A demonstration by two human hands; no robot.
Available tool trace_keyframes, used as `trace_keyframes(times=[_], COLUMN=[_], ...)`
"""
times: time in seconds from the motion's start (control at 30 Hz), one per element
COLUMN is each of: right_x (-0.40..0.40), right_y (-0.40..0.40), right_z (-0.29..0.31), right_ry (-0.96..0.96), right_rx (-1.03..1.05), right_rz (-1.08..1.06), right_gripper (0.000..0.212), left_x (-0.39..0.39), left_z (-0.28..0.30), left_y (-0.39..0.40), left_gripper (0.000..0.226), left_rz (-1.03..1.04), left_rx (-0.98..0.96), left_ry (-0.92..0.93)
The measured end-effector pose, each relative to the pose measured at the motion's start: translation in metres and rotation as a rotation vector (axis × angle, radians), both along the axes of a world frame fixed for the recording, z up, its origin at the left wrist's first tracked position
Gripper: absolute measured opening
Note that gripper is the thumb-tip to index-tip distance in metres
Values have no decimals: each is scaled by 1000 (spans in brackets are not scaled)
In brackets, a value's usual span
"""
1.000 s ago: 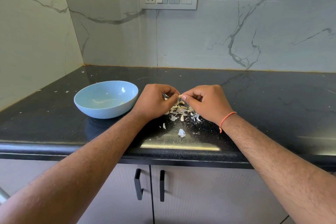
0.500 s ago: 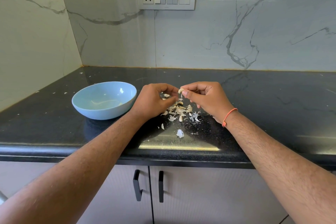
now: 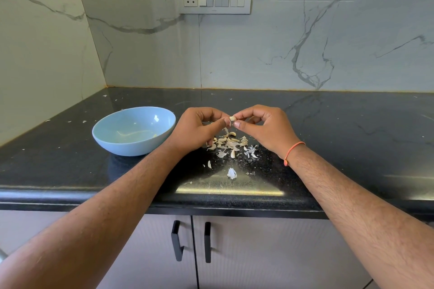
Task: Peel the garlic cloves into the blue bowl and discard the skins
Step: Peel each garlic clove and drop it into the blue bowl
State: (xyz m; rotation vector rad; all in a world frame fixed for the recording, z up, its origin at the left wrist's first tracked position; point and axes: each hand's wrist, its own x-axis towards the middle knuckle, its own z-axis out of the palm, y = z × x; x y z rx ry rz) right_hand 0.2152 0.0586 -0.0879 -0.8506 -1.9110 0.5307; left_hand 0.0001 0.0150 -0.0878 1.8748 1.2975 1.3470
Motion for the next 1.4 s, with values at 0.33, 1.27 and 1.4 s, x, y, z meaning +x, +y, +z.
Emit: trace_keyframes(times=[0.33,1.27,1.4], right_x=[0,-4,-5], right_y=[-2,-6,-7], right_z=[0,2,1], right_ry=[-54,86,112], right_rx=[72,7,-36], right_rz=[-17,114,131], right_gripper=[14,13,13], left_x=[1,1,0], left_z=[3,4,2], left_y=[-1,1,2], left_gripper=[15,13,14], left_rz=[-57,-84,-74], left_rx=[-104,-126,-109], left_ry=[-90,-15,17])
